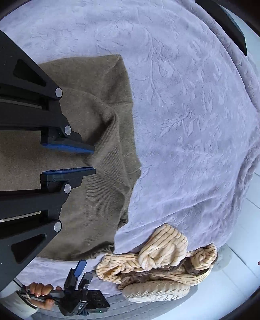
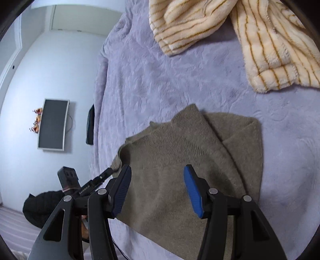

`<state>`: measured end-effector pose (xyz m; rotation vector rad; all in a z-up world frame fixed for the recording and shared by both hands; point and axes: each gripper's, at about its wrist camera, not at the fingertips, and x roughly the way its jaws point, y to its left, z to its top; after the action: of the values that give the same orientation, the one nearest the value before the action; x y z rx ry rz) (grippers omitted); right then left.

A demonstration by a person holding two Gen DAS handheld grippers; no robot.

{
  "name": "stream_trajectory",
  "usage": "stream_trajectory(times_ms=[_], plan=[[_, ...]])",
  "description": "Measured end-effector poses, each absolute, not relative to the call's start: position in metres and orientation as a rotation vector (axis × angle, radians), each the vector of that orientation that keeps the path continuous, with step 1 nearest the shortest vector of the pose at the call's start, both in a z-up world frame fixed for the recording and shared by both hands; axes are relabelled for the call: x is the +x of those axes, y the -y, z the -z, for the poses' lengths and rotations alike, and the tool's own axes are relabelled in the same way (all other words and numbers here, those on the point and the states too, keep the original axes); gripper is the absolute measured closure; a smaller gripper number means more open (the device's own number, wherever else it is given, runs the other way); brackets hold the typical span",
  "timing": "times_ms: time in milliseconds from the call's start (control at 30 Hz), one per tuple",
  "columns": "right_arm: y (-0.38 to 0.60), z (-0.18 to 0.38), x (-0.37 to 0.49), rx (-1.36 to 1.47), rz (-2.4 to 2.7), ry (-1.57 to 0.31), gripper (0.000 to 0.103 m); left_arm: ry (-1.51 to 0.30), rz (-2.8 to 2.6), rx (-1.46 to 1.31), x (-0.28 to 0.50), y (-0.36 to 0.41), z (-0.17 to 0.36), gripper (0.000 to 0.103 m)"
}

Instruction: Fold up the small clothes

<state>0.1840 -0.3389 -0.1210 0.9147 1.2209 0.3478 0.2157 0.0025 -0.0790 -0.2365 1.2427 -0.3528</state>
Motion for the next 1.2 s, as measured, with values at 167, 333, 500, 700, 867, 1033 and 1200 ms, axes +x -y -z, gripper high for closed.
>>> stream_trajectory(times_ms=[167, 333, 500, 700, 867, 1033, 1200], plan=[[0.324, 0.147, 0.200, 0.806, -0.254, -1.264, 0.044, -1.294, 0.330, -0.205, 0.220, 0.024, 0.108, 0.088], [0.365, 0.127, 0.212, 0.724, -0.023, -1.150, 0.044, -1.261, 0.202, -0.313, 0.241, -0.005, 0.108, 0.088], [0.399, 0.110, 0.195, 0.768, 0.040, -1.125, 0.044, -1.251, 0.185, -0.145, 0.221, -0.024, 0.084, 0.088], [0.373, 0.104, 0.147, 0.768, -0.062, -1.179, 0.044, -1.356, 0.211, -0.086, 0.166, -0.045, 0.088, 0.088], [0.319, 0.103, 0.129, 0.694, -0.193, -1.262, 0.044, -1.381, 0.182, -0.117, 0.136, -0.061, 0.093, 0.088], [0.249, 0.090, 0.153, 0.617, -0.333, -1.283, 0.044, -1.387, 0.224, -0.083, 0.120, -0.067, 0.098, 0.088], [0.159, 0.089, 0.210, 0.562, -0.382, -1.326, 0.044, -1.394, 0.349, -0.087, 0.115, -0.076, 0.105, 0.088]])
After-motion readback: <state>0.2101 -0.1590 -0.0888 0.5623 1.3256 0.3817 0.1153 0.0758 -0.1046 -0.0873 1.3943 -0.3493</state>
